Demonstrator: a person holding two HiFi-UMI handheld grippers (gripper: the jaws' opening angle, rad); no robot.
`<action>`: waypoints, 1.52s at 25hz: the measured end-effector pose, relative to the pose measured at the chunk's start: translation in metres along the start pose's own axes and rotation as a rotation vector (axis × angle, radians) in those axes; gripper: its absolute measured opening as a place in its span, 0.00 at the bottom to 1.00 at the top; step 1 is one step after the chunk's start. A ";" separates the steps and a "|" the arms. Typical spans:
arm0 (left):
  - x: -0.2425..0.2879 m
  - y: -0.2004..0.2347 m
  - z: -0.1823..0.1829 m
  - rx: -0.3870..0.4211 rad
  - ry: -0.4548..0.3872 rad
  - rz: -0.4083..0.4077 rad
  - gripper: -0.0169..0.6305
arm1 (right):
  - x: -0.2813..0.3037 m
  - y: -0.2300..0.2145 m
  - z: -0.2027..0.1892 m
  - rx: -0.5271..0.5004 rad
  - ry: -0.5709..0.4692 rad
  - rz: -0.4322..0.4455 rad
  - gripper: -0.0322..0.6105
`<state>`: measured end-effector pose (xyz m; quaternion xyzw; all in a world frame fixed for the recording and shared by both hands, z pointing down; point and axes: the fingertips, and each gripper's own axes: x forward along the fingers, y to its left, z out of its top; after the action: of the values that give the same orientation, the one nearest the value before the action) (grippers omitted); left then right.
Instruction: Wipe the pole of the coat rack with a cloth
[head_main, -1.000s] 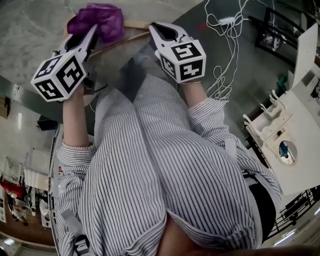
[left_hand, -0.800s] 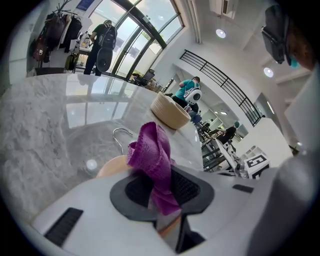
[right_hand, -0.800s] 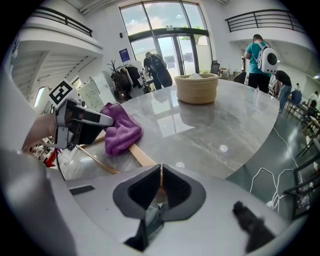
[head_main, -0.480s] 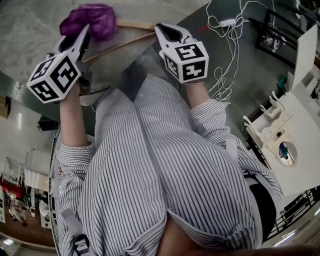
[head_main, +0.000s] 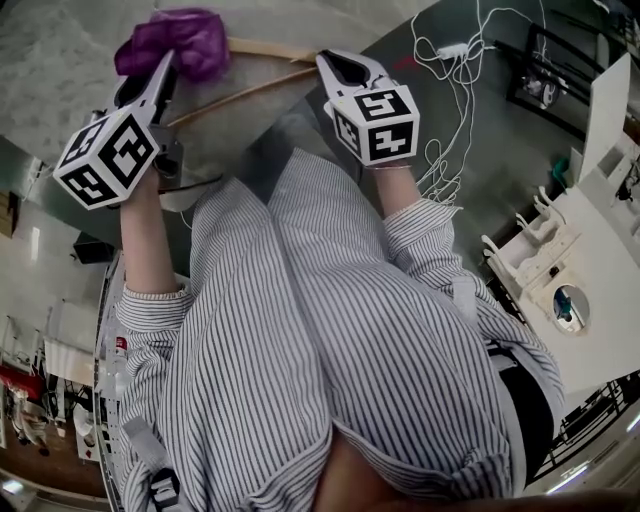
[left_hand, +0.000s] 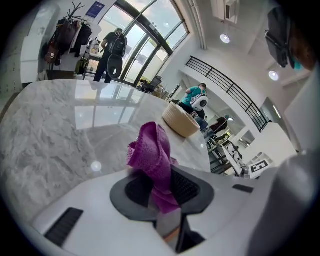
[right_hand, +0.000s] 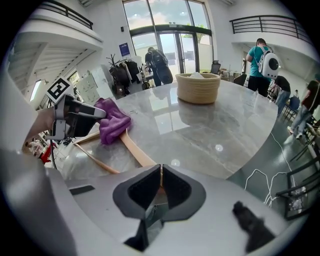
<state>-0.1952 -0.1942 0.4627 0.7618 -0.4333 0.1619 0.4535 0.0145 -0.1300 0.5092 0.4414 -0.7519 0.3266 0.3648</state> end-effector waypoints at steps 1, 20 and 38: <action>-0.001 0.002 -0.001 -0.001 -0.001 -0.001 0.17 | 0.001 0.001 -0.001 -0.001 0.004 -0.003 0.08; -0.027 0.029 -0.012 -0.064 -0.046 0.040 0.17 | 0.004 0.002 -0.001 -0.076 0.077 -0.010 0.08; -0.049 0.039 -0.024 -0.120 -0.105 0.068 0.17 | 0.052 0.113 0.092 -0.284 -0.056 0.252 0.08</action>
<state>-0.2516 -0.1571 0.4658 0.7255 -0.4911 0.1111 0.4692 -0.1290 -0.1825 0.4859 0.2966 -0.8496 0.2478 0.3589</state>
